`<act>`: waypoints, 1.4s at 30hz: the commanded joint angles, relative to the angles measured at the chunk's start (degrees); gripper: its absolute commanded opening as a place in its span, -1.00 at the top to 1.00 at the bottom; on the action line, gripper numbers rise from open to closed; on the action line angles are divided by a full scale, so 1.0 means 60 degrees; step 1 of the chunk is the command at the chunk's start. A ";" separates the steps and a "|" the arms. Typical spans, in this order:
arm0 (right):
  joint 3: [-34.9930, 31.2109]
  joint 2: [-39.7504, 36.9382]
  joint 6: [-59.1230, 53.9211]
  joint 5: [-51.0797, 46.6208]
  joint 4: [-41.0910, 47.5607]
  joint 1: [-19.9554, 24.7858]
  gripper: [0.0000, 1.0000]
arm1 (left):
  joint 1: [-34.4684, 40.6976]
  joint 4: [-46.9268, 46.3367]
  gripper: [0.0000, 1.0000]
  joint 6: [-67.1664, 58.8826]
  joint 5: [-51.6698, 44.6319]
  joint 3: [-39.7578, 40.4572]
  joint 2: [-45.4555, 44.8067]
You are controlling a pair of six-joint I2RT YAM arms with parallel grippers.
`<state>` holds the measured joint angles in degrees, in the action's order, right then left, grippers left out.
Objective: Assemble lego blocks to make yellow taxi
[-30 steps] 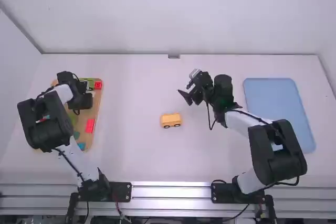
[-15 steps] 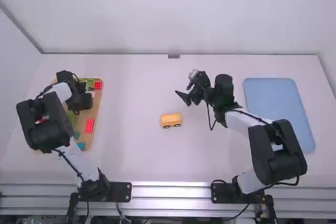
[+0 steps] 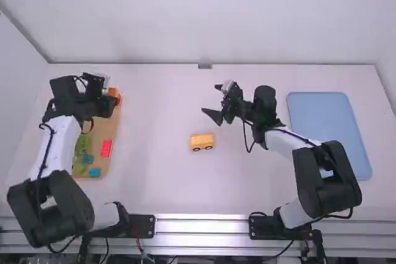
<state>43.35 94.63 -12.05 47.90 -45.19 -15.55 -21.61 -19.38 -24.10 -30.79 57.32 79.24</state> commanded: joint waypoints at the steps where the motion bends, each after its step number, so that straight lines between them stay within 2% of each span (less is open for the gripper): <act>1: 0.0823 0.0324 0.0612 0.0514 0.0047 -0.0109 -0.97 | 0.0627 0.0612 0.74 -0.1224 -0.2987 -0.1064 -0.0681; 4: 0.1526 0.0925 0.0998 0.1574 0.0095 -0.0197 -0.98 | 0.1209 0.1869 0.70 -0.0794 -0.3588 -0.1891 -0.1133; 6: 0.2237 0.1563 0.1184 0.2973 0.0066 -0.0255 -0.96 | 0.1712 0.3147 0.96 0.0022 -0.3818 -0.2422 -0.1198; 9: 0.3311 0.2477 0.1730 0.4772 0.0073 -0.0412 -0.92 | 0.2575 0.4914 0.88 0.0958 -0.4040 -0.3093 -0.1111; 10: 0.3311 0.2477 0.1730 0.4772 0.0073 -0.0412 -0.92 | 0.2575 0.4914 0.88 0.0958 -0.4040 -0.3093 -0.1111; 13: 0.4466 0.3362 0.1818 0.6921 0.0091 -0.0561 -0.78 | 0.3391 0.7078 0.87 0.2022 -0.4073 -0.3541 -0.0521; 17: 0.4819 0.3621 0.2299 0.6907 0.0153 -0.0685 -0.76 | 0.3734 0.8440 0.87 0.2459 -0.4870 -0.3628 0.0036; 19: 0.4841 0.3643 0.2299 0.6910 0.0084 -0.0841 -0.72 | 0.3872 0.9861 0.88 0.3067 -0.5537 -0.3577 0.0820; 24: 0.4845 0.3643 0.2299 0.6914 0.0095 -0.0929 -0.61 | 0.3876 1.1730 0.96 0.3982 -0.5818 -0.3512 0.2076; 26: 0.4845 0.3643 0.2357 0.6910 0.0095 -0.0907 -0.53 | 0.3865 1.2469 0.96 0.3982 -0.6404 -0.3512 0.2419; 27: 0.4845 0.3643 0.2543 0.6910 0.0066 -0.0907 -0.40 | 0.3821 1.3154 0.96 0.4000 -0.6910 -0.3508 0.2692; 28: 0.4845 0.3643 0.2557 0.6910 0.0062 -0.0907 -0.40 | 0.3821 1.3318 0.96 0.4025 -0.6991 -0.3508 0.2750; 30: 0.4841 0.3643 0.2543 0.6914 0.0076 -0.0911 -0.23 | 0.3832 1.4262 0.95 0.4816 -0.6856 -0.3512 0.3089; 32: 0.4841 0.3643 0.2543 0.6914 0.0080 -0.0911 -0.19 | 0.3880 1.4426 0.96 0.5104 -0.6648 -0.3512 0.3151; 33: 0.4841 0.3643 0.2524 0.6914 0.0069 -0.0911 -0.09 | 0.3850 1.4451 0.96 0.5147 -0.6459 -0.3512 0.3155; 39: 0.4841 0.3643 0.2437 0.6910 0.0091 -0.0914 -0.07 | 0.3920 1.4681 0.96 0.5195 -0.6386 -0.3512 0.3155; 42: 0.4841 0.3643 0.2350 0.6914 0.0102 -0.0918 0.05 | 0.3923 1.4790 0.96 0.5530 -0.6200 -0.3512 0.3155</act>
<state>70.83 115.98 2.20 87.66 -44.42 -21.15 1.74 68.88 7.18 -69.45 36.27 97.78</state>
